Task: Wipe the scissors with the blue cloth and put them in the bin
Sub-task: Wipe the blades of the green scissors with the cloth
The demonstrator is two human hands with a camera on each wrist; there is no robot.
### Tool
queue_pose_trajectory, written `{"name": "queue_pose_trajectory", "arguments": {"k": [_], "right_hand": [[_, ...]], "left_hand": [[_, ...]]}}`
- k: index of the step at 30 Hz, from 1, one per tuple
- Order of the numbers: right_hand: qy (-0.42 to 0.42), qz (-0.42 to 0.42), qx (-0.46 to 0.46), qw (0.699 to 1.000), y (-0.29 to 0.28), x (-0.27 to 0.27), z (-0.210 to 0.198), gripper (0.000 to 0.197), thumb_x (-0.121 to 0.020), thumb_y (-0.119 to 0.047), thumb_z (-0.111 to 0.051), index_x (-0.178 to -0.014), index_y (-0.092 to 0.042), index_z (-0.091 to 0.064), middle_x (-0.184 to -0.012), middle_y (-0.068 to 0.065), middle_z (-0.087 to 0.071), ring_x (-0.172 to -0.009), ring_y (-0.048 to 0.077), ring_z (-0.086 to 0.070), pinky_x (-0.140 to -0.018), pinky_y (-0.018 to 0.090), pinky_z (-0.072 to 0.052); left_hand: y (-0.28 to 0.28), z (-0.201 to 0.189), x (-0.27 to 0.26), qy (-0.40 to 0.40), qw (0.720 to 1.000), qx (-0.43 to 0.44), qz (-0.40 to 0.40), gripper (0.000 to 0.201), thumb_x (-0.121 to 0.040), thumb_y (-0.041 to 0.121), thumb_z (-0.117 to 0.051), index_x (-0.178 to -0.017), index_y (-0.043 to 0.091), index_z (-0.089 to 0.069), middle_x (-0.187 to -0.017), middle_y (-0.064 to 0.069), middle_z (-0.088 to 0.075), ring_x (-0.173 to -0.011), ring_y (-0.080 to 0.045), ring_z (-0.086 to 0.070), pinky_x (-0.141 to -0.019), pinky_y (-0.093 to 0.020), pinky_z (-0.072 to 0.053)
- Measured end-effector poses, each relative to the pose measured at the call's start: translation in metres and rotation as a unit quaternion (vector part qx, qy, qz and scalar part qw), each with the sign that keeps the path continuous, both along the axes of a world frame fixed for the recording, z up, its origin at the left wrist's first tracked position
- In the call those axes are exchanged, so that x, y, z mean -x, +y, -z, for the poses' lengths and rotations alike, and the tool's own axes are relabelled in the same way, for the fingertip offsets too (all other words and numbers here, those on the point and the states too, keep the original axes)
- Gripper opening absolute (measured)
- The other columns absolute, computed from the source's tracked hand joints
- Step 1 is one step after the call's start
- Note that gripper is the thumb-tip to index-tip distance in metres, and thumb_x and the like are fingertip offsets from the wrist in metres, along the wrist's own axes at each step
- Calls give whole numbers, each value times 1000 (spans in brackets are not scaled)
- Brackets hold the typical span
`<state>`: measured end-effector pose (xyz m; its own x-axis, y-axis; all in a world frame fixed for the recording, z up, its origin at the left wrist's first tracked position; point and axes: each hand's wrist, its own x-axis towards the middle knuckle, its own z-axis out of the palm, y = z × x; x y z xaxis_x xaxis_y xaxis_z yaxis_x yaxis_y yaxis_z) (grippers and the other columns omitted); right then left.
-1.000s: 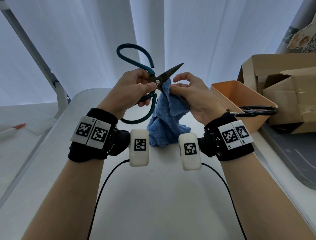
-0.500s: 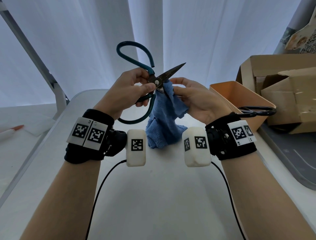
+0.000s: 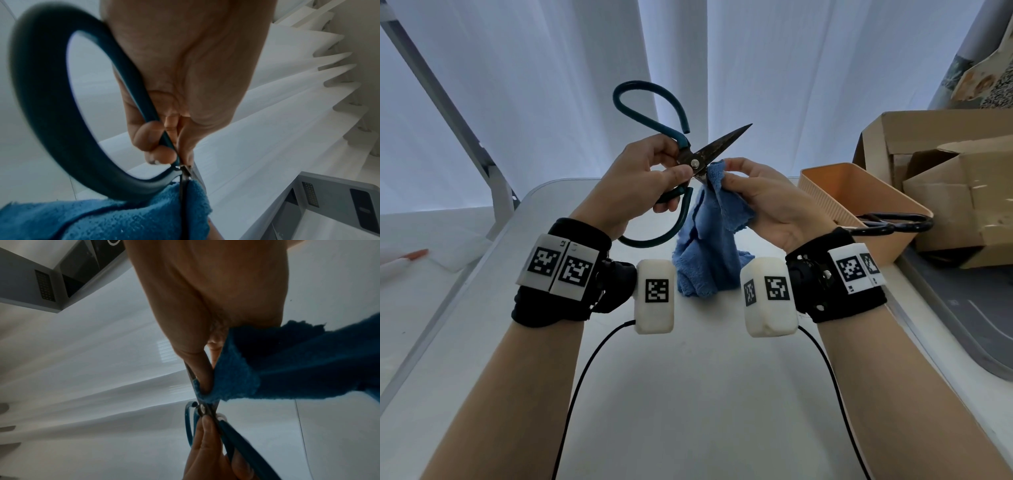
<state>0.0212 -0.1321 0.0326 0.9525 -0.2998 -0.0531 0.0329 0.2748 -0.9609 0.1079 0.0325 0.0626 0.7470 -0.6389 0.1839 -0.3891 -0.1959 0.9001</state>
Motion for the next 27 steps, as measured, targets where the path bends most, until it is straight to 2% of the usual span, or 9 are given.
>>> {"name": "queue_pose_trajectory", "arguments": {"k": [2, 6, 9, 12, 17, 19, 23, 27], "right_hand": [[-1, 3, -2, 1000, 0, -1, 1, 14, -94, -6, -62, -107, -11, -59, -98, 15, -66, -85, 24, -63, -74, 34, -54], [-14, -7, -13, 1000, 0, 0, 1, 29, -96, 0, -57, -124, -6, -57, -106, 18, -66, -91, 25, -64, -77, 33, -56], [-11, 0, 1, 1000, 1, 0, 1, 23, -95, -2, -60, -117, -8, -58, -100, 17, -66, -83, 23, -65, -71, 31, -56], [-13, 6, 8, 1000, 0, 0, 0, 15, -94, -5, -62, -107, -12, -60, -98, 16, -67, -84, 24, -64, -72, 33, -53], [-32, 4, -6, 999, 2, 0, 0, 28, -94, -1, -61, -120, -9, -59, -93, 12, -71, -78, 18, -68, -64, 27, -56], [-26, 8, 5, 1000, 4, 0, 0, 24, -93, -3, -62, -116, -11, -60, -92, 11, -71, -77, 17, -68, -62, 26, -55], [-11, 23, 43, 999, 4, -3, 1, 14, -93, -10, -65, -105, -15, -60, -93, 11, -68, -78, 18, -65, -64, 27, -52], [-20, 20, 50, 998, 2, -1, 1, 15, -93, -7, -65, -105, -15, -62, -92, 12, -70, -79, 19, -66, -68, 28, -53]], "left_hand": [[1, 0, 0, 5, 1000, 6, 5, 11, -97, 8, -61, -107, 5, -59, -103, -13, -62, -49, -15, -55, -47, -24, -41], [0, 1, 1, 1, 1000, 6, 4, 10, -97, 7, -60, -107, 6, -58, -111, -22, -61, -49, -15, -54, -46, -23, -41], [-1, 1, 1, 0, 1000, 5, 3, 13, -97, 7, -60, -109, 4, -58, -112, -23, -61, -49, -16, -55, -47, -24, -42], [-1, 0, 1, 7, 1000, 10, 5, 7, -97, 7, -60, -104, 7, -58, -107, -18, -60, -48, -14, -54, -47, -24, -41], [1, 0, -1, 0, 1000, 9, 0, 5, -97, 7, -60, -99, 11, -58, -101, -10, -60, -48, -14, -54, -46, -24, -41], [2, 0, -2, 0, 1000, 10, -4, 5, -97, 7, -60, -99, 10, -58, -101, -11, -60, -47, -15, -54, -47, -24, -41], [3, -1, -4, 6, 1000, 10, -7, 7, -97, 7, -61, -104, 7, -58, -103, -14, -61, -47, -15, -55, -47, -26, -41], [5, -1, -5, 9, 1000, 13, -15, 8, -97, 8, -61, -105, 6, -59, -101, -12, -62, -49, -16, -54, -49, -26, -42]]}}
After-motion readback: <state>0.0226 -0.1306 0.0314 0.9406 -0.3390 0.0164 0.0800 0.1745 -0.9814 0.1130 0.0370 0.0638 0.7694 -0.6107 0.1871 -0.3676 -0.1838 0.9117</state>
